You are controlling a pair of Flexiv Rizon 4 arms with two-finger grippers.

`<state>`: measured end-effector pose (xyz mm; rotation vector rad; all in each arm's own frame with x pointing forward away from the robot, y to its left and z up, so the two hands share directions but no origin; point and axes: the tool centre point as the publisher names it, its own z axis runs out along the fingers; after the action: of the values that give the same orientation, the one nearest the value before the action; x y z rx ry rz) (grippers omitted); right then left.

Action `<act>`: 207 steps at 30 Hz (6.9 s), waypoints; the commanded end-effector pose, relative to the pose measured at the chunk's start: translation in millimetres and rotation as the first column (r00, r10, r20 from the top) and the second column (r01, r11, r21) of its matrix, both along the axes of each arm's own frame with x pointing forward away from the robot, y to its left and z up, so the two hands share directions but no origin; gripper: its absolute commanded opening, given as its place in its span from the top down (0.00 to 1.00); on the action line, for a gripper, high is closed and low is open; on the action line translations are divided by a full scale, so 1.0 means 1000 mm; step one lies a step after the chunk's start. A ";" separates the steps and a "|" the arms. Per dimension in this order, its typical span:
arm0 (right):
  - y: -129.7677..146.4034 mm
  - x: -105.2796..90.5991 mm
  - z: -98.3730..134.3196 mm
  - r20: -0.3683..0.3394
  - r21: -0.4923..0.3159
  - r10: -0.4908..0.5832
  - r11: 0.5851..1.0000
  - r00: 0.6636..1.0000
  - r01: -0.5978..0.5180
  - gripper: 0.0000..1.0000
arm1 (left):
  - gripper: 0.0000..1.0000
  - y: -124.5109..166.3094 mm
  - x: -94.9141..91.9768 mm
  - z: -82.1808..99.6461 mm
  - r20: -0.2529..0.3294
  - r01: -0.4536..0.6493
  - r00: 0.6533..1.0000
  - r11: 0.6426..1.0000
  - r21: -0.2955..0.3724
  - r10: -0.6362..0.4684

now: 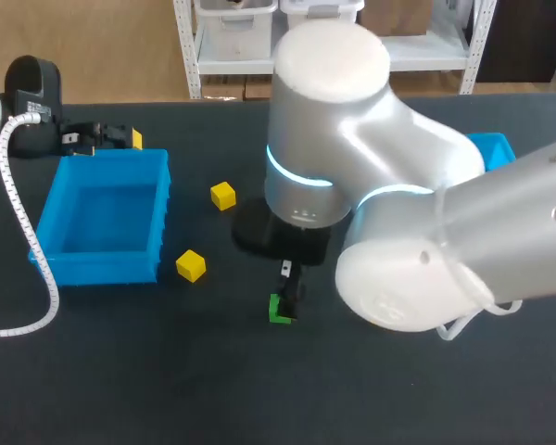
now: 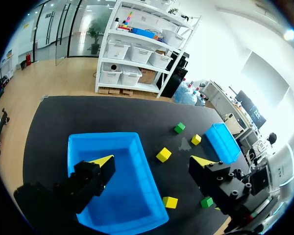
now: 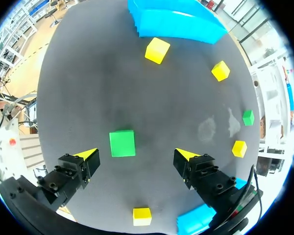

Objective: Put the green cubes in the right bin and the yellow cubes in the left bin.

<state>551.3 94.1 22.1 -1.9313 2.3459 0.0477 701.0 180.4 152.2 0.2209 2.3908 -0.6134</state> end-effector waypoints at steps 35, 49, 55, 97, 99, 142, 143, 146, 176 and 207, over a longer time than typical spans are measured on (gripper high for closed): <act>0.012 -0.017 -0.030 0.012 -0.058 0.008 0.998 1.000 -0.007 0.45 | 0.00 0.003 0.000 -0.002 0.007 0.007 1.000 1.000 -0.010 -0.007; 0.005 0.000 -0.024 0.064 -0.055 -0.048 0.997 0.997 0.052 1.00 | 0.00 0.003 0.000 -0.002 0.007 0.007 1.000 1.000 -0.010 -0.007; -0.009 0.026 -0.003 0.115 -0.024 -0.119 0.992 0.986 0.122 1.00 | 0.00 0.003 0.000 -0.002 0.007 0.007 1.000 1.000 -0.010 -0.007; -0.288 0.179 0.039 0.227 0.080 -0.790 0.599 0.570 0.797 0.84 | 0.00 0.003 0.000 -0.002 0.007 0.007 1.000 1.000 -0.010 -0.007; -0.287 0.180 0.038 0.224 0.077 -0.789 0.599 0.572 0.797 0.77 | 0.00 0.003 0.000 -0.002 0.007 0.007 1.000 1.000 -0.010 -0.007; -0.071 0.298 0.039 0.082 -0.080 -0.506 0.855 0.858 0.512 0.00 | 0.00 0.003 0.000 -0.002 0.007 0.007 1.000 1.000 -0.010 -0.007; -0.066 0.301 0.037 0.072 -0.083 -0.510 0.853 0.857 0.515 0.00 | 0.00 0.003 0.000 -0.002 0.007 0.007 1.000 1.000 -0.010 -0.007; -0.054 0.306 0.032 0.046 -0.088 -0.516 0.851 0.855 0.518 0.00 | 0.00 0.003 0.000 -0.002 0.007 0.007 1.000 1.000 -0.010 -0.007; -0.015 0.308 -0.023 -0.058 -0.144 -0.584 0.807 0.810 0.572 0.00 | 0.00 0.003 0.000 -0.002 0.007 0.007 1.000 1.000 -0.010 -0.007; -0.033 0.302 -0.015 0.012 -0.122 -0.584 0.805 0.812 0.581 1.00 | 0.00 0.003 0.000 -0.002 0.007 0.007 1.000 1.000 -0.010 -0.007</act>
<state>849.3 63.2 0.0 -1.1253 2.8033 -0.0695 701.0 180.4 152.2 0.2208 2.3907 -0.6134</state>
